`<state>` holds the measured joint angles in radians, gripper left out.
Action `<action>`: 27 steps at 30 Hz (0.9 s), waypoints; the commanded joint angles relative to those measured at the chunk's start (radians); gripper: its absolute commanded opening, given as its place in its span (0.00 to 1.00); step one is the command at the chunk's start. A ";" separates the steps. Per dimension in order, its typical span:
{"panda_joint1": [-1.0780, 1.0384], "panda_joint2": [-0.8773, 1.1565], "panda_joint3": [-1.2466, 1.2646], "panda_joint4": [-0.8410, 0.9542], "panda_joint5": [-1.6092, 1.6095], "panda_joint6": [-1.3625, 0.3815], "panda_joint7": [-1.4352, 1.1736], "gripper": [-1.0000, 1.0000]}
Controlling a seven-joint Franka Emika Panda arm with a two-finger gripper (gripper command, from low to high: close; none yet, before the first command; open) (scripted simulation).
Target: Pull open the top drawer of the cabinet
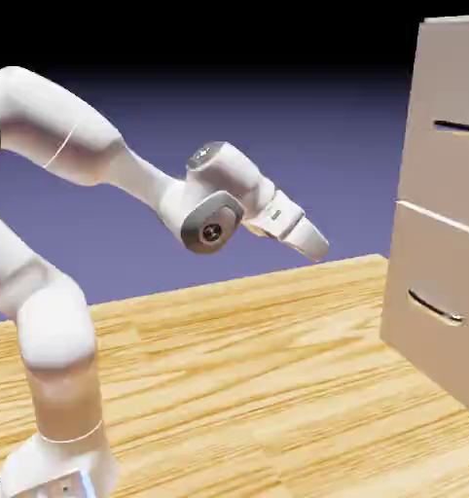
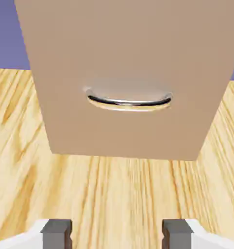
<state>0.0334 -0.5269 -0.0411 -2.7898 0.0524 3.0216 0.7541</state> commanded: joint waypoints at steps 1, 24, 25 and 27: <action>0.018 0.036 -0.034 0.017 0.044 -0.013 0.011 0.50; 0.426 0.858 -0.817 0.401 1.044 -0.306 0.261 0.50; 0.444 0.894 -0.851 0.418 1.087 -0.318 0.272 0.50; 0.479 0.966 -0.919 0.452 1.174 -0.344 0.293 0.50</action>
<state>0.5128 0.4388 -0.9603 -2.3382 1.2267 2.6778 1.0474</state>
